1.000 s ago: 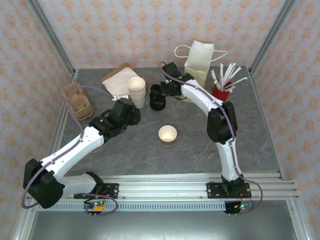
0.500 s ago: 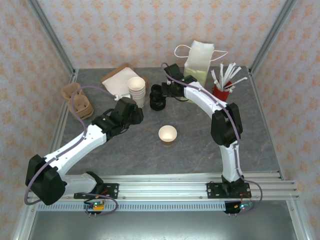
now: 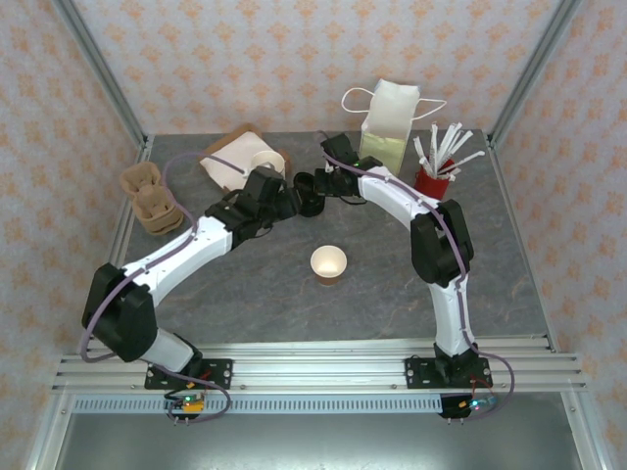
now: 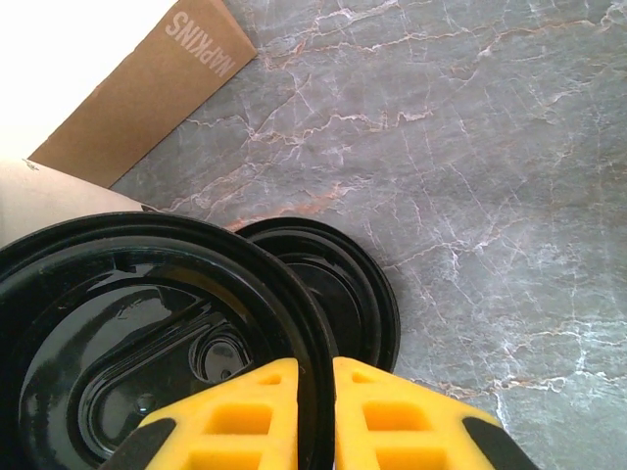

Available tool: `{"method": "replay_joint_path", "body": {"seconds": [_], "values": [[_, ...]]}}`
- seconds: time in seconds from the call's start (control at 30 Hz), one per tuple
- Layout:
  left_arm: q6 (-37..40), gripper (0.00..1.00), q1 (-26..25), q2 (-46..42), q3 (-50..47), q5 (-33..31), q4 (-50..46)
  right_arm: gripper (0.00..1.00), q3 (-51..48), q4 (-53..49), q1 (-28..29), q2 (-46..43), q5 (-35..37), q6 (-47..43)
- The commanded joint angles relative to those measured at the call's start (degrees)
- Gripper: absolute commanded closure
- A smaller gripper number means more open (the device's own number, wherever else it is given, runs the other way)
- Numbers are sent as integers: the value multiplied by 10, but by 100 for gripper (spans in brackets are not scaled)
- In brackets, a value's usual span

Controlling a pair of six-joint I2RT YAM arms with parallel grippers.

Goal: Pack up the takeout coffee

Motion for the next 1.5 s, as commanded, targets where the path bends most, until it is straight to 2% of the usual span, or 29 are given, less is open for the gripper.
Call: {"method": "replay_joint_path", "body": {"seconds": [0.0, 0.2, 0.93, 1.17, 1.47], "values": [[-30, 47, 4, 29, 41, -14, 27, 86, -9, 30, -4, -20, -10, 11], [-67, 47, 13, 74, 67, -47, 32, 86, -18, 45, -7, -24, -20, 16], [-91, 53, 22, 176, 139, -36, 46, 86, -46, 71, -11, -44, -36, 29], [-101, 61, 22, 197, 150, -29, 57, 86, -49, 75, -12, -47, -39, 31], [-111, 79, 22, 203, 150, -34, 76, 84, -39, 68, -12, -40, -33, 29]]}}
